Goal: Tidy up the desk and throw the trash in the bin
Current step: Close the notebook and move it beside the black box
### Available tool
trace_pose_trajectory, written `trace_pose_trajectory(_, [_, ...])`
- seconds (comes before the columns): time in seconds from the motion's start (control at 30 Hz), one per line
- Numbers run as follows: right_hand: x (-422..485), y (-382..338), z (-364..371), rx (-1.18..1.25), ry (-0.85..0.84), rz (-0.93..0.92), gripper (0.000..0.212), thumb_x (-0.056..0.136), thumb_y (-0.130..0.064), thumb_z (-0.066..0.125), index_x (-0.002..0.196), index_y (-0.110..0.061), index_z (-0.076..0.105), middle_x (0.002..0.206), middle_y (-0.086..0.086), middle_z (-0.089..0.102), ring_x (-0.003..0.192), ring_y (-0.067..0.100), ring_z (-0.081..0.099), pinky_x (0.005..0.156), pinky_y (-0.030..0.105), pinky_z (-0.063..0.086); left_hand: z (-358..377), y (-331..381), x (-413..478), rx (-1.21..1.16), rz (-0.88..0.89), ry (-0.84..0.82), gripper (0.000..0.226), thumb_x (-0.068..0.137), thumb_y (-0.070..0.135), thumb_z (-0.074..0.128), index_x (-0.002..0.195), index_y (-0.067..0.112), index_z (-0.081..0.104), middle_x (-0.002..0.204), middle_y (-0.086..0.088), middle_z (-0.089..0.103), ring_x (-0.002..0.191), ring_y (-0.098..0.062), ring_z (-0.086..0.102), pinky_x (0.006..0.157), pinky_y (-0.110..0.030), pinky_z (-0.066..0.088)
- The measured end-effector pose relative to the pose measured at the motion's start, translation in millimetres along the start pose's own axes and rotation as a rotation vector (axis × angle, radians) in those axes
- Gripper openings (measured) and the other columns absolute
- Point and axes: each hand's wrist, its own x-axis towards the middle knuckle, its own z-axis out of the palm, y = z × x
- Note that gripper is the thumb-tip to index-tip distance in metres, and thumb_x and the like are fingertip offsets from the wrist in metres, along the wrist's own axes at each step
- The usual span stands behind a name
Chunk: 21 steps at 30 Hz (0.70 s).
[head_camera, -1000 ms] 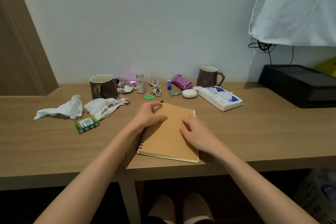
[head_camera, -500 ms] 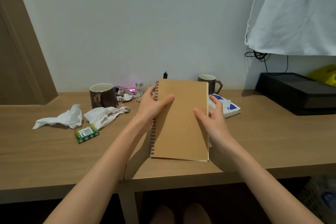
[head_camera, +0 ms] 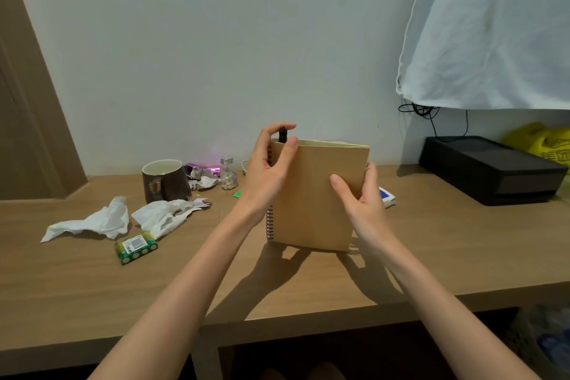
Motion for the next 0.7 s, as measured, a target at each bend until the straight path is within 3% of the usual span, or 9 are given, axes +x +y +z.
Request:
trace_pose_trajectory(0.17, [1, 4, 0, 0.017, 0.029, -0.043, 0.03, 0.096, -0.024, 0.054, 0.123, -0.014, 0.043, 0.117, -0.001, 0.06, 0.106, 0.008, 0.061, 0.074, 0.02, 0.055, 3, 0, 7, -0.005, -0.055, 0.046, 0.016, 0.095, 0.04, 0.049, 0.105, 0.03, 0.056, 0.074, 0.007, 0.038, 0.06, 0.002, 0.037, 0.055, -0.007, 0.034])
trace_pose_trajectory(0.3, [1, 3, 1, 0.045, 0.045, -0.083, 0.006, 0.097, -0.014, 0.051, 0.099, -0.018, 0.047, 0.096, -0.008, 0.063, 0.083, -0.004, 0.063, 0.067, 0.015, 0.052, 4, 2, 9, -0.037, -0.101, 0.06, 0.013, 0.096, 0.039, 0.048, 0.104, 0.03, 0.053, 0.078, 0.006, 0.04, 0.065, -0.002, 0.038, 0.063, -0.018, 0.034])
trace_pose_trajectory(0.43, [3, -3, -2, 0.018, 0.119, -0.162, 0.02, 0.097, -0.004, 0.049, 0.085, -0.018, 0.044, 0.077, -0.016, 0.057, 0.068, -0.01, 0.056, 0.065, 0.009, 0.045, 8, 5, 15, -0.08, -0.125, 0.005, 0.018, 0.096, 0.04, 0.048, 0.111, 0.033, 0.054, 0.081, 0.003, 0.045, 0.071, -0.005, 0.043, 0.063, -0.016, 0.036])
trace_pose_trajectory(0.57, [14, -8, -33, -0.012, 0.183, -0.184, 0.008, 0.094, -0.008, 0.056, 0.089, -0.01, 0.05, 0.09, 0.014, 0.061, 0.085, 0.016, 0.058, 0.079, 0.042, 0.051, 12, 1, 22, -0.085, -0.167, -0.231, 0.049, 0.086, 0.032, 0.067, 0.129, 0.037, 0.046, 0.113, 0.002, 0.066, 0.1, -0.01, 0.065, 0.073, -0.018, 0.05])
trace_pose_trajectory(0.7, [24, -17, -72, -0.117, 0.239, -0.154, 0.021, 0.092, -0.007, 0.059, 0.11, -0.017, 0.056, 0.105, 0.004, 0.066, 0.089, 0.009, 0.065, 0.079, 0.023, 0.055, 45, -7, 25, 0.001, -0.262, -0.345, 0.047, 0.083, 0.017, 0.072, 0.125, 0.022, 0.052, 0.108, 0.003, 0.068, 0.087, -0.005, 0.065, 0.055, -0.008, 0.047])
